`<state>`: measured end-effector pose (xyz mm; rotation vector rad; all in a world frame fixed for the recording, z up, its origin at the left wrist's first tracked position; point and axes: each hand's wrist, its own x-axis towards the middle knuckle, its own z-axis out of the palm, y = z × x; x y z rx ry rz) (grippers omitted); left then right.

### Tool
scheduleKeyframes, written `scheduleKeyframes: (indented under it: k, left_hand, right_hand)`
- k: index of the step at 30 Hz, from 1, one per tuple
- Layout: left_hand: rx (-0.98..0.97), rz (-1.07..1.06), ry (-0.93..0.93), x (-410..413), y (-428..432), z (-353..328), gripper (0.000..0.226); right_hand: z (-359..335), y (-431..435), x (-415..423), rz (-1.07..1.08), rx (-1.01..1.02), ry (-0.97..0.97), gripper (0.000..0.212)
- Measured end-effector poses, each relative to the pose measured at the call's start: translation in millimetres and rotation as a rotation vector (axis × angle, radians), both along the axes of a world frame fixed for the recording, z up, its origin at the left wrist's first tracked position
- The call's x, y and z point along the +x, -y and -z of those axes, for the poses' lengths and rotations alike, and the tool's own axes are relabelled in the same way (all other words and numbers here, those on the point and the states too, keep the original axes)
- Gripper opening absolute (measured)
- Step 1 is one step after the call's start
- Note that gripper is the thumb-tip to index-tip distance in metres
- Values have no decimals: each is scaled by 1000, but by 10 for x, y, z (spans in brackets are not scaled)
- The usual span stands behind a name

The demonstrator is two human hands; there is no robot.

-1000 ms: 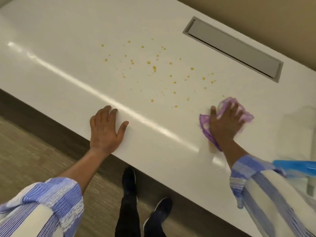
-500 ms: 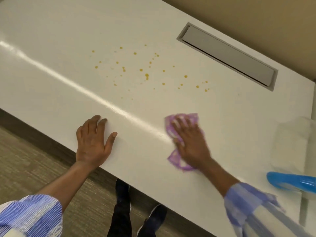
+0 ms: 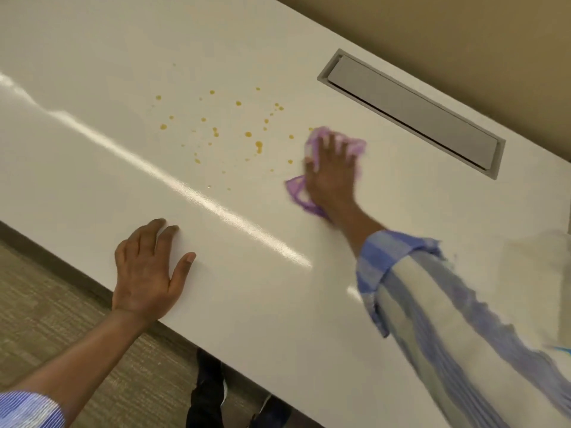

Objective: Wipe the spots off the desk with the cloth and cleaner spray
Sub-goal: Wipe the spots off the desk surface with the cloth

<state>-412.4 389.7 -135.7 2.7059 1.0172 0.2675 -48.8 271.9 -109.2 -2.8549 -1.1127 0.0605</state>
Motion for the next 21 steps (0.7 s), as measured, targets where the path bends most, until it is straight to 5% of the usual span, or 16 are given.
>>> scheduleKeyframes:
  k: [4,8,16,21]
  left_hand:
    - [-10,-2,-22,2,24,-58,64]
    - [-22,-3,-32,7,21,-70,65]
    - [-22,-6,1,2,8,-21,64]
    - [21,3,24,-30,-46,105,62]
  right_hand:
    - [125,247,-1148,-286,85,-104,61]
    - [220,1145,-1097,-318,63,-109,57]
    - [-33,1889,943,447,12,-5,56]
    - [-22,1626,1445,689,73,-61,65]
